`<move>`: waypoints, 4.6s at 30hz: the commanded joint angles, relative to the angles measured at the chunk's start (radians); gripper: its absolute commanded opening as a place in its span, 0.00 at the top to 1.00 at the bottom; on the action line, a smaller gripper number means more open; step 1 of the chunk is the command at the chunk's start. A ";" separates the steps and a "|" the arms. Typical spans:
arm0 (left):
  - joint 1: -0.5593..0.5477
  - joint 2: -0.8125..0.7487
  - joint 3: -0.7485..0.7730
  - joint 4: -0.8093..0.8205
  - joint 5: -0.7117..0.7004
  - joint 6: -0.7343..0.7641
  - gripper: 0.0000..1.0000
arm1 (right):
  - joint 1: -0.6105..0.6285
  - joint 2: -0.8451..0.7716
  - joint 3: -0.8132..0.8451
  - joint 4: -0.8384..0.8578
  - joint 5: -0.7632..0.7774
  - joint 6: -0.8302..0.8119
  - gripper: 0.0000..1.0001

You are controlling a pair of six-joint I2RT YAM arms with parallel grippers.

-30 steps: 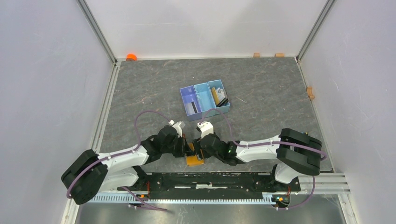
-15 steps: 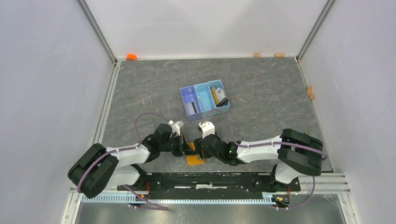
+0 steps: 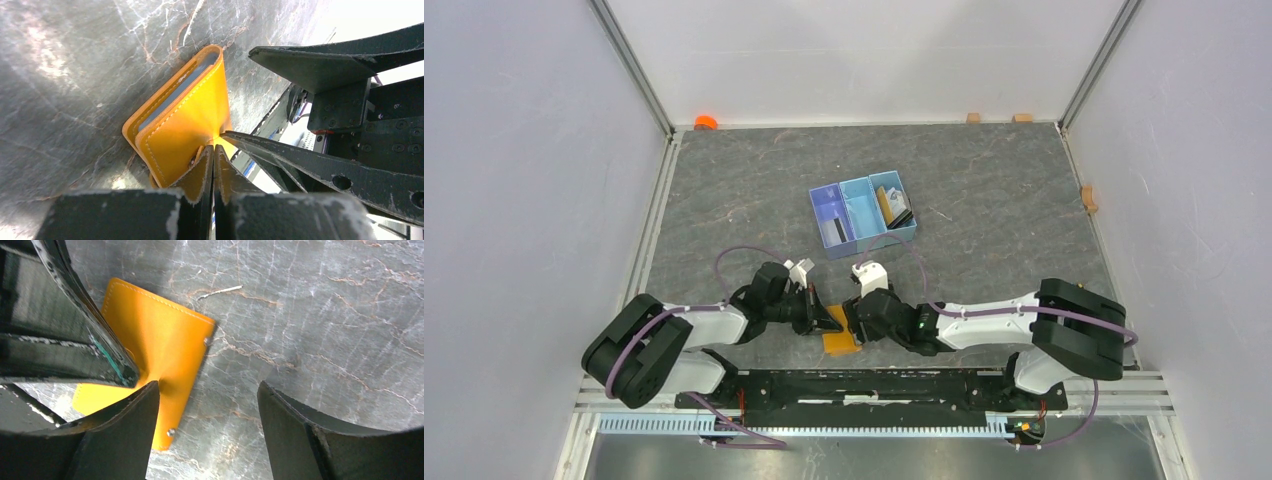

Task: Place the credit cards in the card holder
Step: Close the card holder at the center of the board.

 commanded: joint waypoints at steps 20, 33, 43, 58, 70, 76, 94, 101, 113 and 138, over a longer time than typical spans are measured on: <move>0.069 0.085 -0.087 -0.165 -0.258 -0.037 0.98 | -0.102 -0.411 -0.010 -0.272 0.019 -0.250 0.19; 0.067 -0.265 0.369 -0.665 -0.316 0.180 0.79 | -0.174 -0.517 -0.089 -0.265 -0.060 -0.282 0.17; 0.068 -0.257 0.373 -0.858 -0.498 0.142 0.44 | -0.189 -0.501 -0.121 -0.207 -0.153 -0.265 0.14; 0.068 -0.131 0.276 -0.679 -0.372 0.144 0.40 | -0.200 -0.506 -0.145 -0.186 -0.180 -0.236 0.13; -0.061 -0.033 0.308 -0.533 -0.328 0.070 0.48 | -0.201 -0.556 -0.176 -0.227 -0.137 -0.209 0.13; -0.158 0.003 0.394 -0.530 -0.406 0.085 0.46 | -0.205 -0.595 -0.196 -0.245 -0.113 -0.191 0.13; -0.495 0.083 0.608 -0.964 -0.897 0.047 0.45 | -0.214 -0.641 -0.289 -0.201 -0.108 -0.078 0.16; -0.558 0.134 0.660 -0.994 -0.984 0.033 0.52 | -0.214 -0.637 -0.296 -0.224 -0.033 -0.064 0.21; -0.605 0.214 0.728 -1.053 -1.043 0.043 0.60 | -0.214 -0.670 -0.324 -0.233 -0.019 -0.069 0.22; -0.604 0.137 0.658 -1.009 -1.010 -0.016 0.82 | -0.214 -0.670 -0.329 -0.228 -0.043 -0.078 0.22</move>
